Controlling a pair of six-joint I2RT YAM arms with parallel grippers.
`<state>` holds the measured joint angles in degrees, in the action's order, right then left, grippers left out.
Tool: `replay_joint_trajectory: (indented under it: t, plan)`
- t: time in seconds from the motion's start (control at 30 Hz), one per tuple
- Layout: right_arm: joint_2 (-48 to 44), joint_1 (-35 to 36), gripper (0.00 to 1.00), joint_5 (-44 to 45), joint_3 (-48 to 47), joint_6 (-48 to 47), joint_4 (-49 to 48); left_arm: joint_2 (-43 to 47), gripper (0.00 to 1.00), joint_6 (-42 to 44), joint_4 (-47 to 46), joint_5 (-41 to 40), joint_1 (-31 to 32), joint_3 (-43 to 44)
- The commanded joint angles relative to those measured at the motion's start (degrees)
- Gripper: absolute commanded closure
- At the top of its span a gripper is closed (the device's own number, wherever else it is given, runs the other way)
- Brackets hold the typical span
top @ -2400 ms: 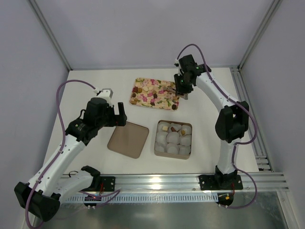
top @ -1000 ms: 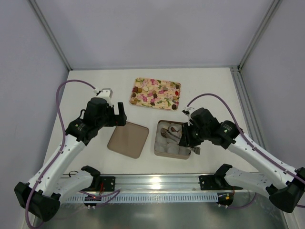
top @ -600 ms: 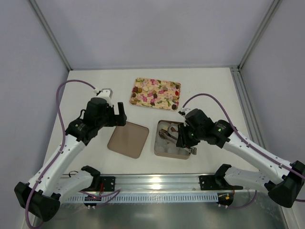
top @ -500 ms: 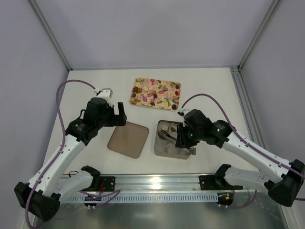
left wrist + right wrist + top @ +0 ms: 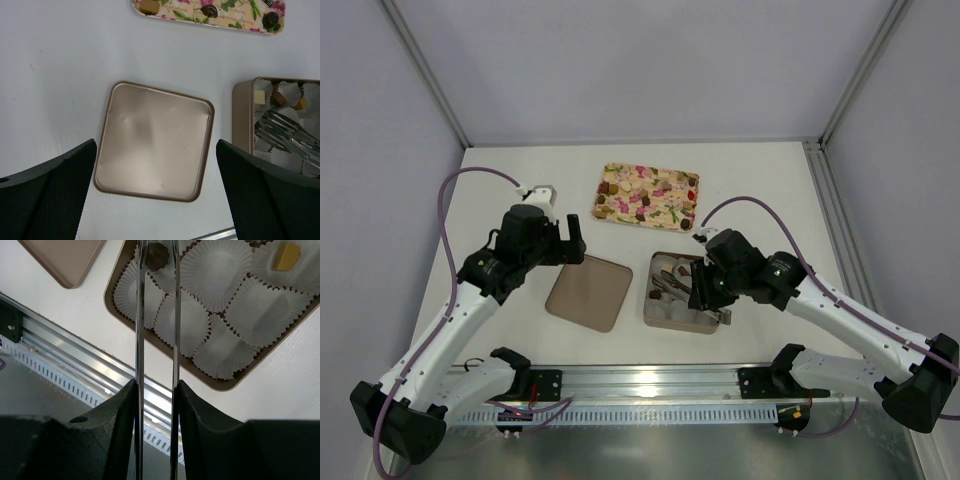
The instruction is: Pack the chocolate
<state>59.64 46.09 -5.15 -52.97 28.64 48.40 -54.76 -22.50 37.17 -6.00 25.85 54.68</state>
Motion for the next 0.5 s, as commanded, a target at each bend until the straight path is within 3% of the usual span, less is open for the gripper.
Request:
replay_joint_trajectory:
  t: [0.0, 0.23, 0.47]
  plan:
    - [-1.5, 0.4, 0.61, 2.2, -3.4, -0.4, 0.4, 0.4, 0.0, -0.3, -0.3, -0.7, -0.2, 1.8]
    - [0.4, -1.1, 0.61, 4.6, -13.3, -4.3, 5.1, 0.3, 0.0, -0.3, -0.3, -0.6, -0.2, 1.8]
    - [6.5, -11.8, 0.61, 4.9, -18.7, -9.9, 3.9, 0.3, 0.0, -0.3, -0.3, -0.5, -0.1, 1.8]
